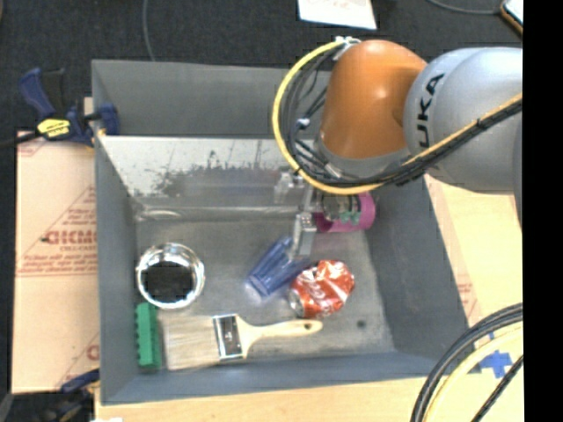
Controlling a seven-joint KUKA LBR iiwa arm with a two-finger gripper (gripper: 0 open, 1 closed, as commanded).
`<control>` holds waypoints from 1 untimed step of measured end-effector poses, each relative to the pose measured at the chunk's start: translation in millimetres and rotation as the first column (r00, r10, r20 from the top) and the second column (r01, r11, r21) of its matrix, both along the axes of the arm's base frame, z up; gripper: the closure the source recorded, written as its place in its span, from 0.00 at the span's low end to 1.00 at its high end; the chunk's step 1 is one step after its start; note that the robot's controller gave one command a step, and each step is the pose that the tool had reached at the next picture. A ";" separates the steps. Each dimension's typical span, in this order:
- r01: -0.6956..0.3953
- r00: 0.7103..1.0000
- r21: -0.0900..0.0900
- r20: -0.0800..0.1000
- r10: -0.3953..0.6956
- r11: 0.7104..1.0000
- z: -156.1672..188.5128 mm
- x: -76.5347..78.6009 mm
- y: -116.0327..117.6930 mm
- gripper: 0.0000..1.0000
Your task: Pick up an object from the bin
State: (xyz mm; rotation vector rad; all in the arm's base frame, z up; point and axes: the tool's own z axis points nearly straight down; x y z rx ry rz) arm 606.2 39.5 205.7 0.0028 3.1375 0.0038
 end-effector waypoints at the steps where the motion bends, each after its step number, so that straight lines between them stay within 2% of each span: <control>1: 0.000 1.000 0.000 0.000 0.000 1.000 0.0 0.0 0.0 0.00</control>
Offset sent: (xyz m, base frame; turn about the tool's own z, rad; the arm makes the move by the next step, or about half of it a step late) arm -0.0050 -0.0144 -0.1003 -0.1085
